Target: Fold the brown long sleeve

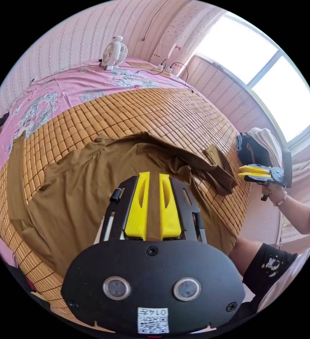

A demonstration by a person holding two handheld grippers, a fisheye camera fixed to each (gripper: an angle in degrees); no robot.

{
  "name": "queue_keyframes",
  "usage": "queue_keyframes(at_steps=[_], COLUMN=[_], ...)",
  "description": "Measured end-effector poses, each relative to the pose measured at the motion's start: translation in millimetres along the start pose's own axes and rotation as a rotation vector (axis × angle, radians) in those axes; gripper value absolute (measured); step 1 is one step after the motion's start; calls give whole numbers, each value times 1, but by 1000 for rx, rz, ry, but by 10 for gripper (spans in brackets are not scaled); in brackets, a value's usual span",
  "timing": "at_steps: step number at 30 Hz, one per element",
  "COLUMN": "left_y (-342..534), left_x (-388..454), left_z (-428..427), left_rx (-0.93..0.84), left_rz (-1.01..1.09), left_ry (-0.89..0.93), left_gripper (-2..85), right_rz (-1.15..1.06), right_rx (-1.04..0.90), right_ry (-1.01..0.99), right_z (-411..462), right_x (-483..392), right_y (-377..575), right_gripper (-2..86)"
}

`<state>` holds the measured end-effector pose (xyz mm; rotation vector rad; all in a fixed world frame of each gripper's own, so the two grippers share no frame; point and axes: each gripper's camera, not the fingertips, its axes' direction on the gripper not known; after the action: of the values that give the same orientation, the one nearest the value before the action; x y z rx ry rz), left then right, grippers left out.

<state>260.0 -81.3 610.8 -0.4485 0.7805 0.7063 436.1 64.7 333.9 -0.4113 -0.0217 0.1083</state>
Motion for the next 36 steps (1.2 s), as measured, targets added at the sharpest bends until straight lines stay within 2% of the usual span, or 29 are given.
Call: queue_keyframes(at_steps=[3,7,12,16,18,20,26,29,31,34,36], left_y=[-32,-65,-82,-93,-98,-105,-131,-140,-139,-133,-132], left_x=[7,18,28,25,25,23,21,27,32,35,35], left_z=[31,75,101,102,96,91,102,122,135,136,136], left_rx=[-30,-108,-163,-171,-134,-108,-114,-170,-185,-109,-96], left_rz=[20,46,91,78,76,76,102,128,132,100,91], left_ry=[9,-3,-50,-2,13,15,-29,-40,-75,-91,-82], left_gripper=[57,58,49,51,51,50,57,62,59,50,39], right_rz=[212,325,491,551,547,580,601,595,555,551,624], right_rx=[-46,-61,15,157,226,207,16,24,37,-80,-111], right_ry=[-41,-171,-353,-209,8,109,118,-32,-49,43,34], right_z=[26,24,-63,-121,-127,-116,-62,-58,-59,-39,-40], right_x=[28,53,84,94,105,115,114,105,95,92,101], right_y=[4,19,75,83,84,91,137,147,152,169,186], right_gripper=[64,7,4,13,29,42,70,94,97,86,34])
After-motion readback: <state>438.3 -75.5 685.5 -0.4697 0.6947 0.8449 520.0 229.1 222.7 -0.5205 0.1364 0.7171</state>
